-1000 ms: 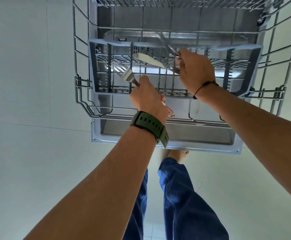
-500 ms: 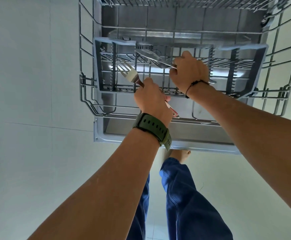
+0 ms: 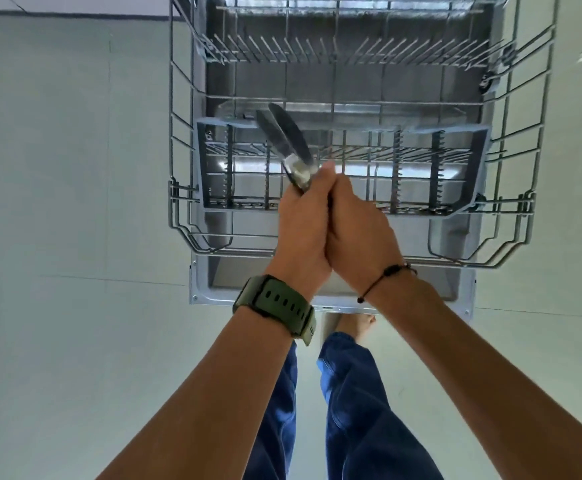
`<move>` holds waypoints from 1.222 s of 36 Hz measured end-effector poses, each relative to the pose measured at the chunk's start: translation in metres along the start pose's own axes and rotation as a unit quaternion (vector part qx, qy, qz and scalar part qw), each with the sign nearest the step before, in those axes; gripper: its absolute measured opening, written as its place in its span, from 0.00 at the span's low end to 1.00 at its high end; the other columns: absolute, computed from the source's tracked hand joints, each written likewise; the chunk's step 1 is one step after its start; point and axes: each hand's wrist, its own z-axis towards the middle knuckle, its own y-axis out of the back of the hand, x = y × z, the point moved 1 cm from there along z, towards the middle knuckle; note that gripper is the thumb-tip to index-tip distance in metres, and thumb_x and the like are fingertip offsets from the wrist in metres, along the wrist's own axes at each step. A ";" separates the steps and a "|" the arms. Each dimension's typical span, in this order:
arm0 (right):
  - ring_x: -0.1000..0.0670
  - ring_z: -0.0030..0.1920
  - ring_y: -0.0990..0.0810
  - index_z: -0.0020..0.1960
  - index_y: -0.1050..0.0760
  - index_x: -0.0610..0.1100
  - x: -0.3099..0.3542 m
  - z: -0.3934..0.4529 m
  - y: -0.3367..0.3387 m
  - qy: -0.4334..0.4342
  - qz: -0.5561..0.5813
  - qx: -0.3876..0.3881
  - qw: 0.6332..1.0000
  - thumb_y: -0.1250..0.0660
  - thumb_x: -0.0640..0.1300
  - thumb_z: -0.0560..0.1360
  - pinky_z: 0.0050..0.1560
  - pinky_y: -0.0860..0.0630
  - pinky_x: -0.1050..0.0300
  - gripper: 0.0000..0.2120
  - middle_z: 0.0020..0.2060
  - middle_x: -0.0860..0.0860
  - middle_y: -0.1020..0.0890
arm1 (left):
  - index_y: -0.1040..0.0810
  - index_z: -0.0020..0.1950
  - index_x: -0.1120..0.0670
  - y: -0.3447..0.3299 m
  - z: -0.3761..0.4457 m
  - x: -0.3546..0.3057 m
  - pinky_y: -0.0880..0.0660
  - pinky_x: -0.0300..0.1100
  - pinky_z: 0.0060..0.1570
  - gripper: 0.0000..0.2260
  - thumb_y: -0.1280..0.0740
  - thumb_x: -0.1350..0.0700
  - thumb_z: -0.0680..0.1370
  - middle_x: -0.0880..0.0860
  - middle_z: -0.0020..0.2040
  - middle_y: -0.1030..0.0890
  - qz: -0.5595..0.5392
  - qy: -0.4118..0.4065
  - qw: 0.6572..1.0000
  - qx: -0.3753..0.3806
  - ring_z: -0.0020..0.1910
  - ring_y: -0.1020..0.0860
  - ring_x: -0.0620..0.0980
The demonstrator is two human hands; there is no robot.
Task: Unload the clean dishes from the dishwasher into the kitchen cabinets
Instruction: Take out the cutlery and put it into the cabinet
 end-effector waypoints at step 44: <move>0.50 0.32 0.28 0.47 0.31 0.41 0.412 -0.219 0.125 0.219 0.181 -0.038 0.958 0.50 0.43 0.82 0.26 0.38 0.66 0.11 0.31 0.51 0.28 | 0.30 0.38 0.57 0.137 -0.410 -0.246 0.28 0.43 0.38 0.10 0.42 0.58 0.79 0.54 0.33 0.27 -0.098 -0.262 0.958 -0.067 0.34 0.27 0.50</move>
